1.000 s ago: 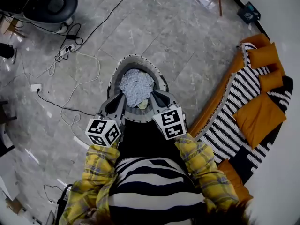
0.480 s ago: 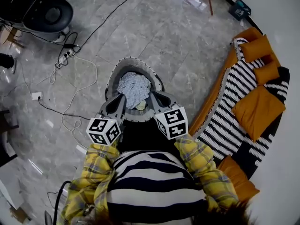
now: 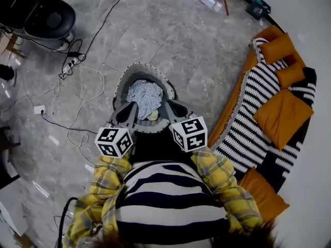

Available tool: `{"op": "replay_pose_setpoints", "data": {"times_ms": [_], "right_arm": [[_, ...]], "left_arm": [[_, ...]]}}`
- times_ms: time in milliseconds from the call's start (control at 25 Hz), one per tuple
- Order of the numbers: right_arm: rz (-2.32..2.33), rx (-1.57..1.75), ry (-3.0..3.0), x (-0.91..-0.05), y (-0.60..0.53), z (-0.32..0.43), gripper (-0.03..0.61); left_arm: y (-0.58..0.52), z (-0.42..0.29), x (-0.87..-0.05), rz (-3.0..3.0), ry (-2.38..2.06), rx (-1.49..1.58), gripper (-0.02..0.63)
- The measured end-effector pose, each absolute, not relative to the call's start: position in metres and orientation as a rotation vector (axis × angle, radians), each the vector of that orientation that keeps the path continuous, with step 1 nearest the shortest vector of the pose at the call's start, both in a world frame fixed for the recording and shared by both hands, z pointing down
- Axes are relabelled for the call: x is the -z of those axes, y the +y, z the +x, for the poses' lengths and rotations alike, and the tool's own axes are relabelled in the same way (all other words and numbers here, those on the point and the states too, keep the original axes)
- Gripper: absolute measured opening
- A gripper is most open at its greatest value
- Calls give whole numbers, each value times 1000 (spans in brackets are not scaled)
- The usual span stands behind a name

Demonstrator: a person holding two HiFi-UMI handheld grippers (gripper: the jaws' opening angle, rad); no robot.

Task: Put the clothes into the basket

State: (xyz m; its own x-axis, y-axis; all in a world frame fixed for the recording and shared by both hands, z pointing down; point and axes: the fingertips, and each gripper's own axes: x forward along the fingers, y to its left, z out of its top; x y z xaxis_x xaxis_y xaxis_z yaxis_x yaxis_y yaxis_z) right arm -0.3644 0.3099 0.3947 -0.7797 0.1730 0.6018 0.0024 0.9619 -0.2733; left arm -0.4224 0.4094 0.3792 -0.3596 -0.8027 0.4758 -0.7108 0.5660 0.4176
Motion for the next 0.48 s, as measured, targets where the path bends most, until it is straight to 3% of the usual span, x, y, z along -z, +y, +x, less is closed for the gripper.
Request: {"op": "replay_pose_setpoints", "data": {"times_ms": [480], "right_arm": [[-92,-388,-2419,-402,302,-355,26]], "left_arm": [[402,-412,-389,1201,-2112,170,18]]}}
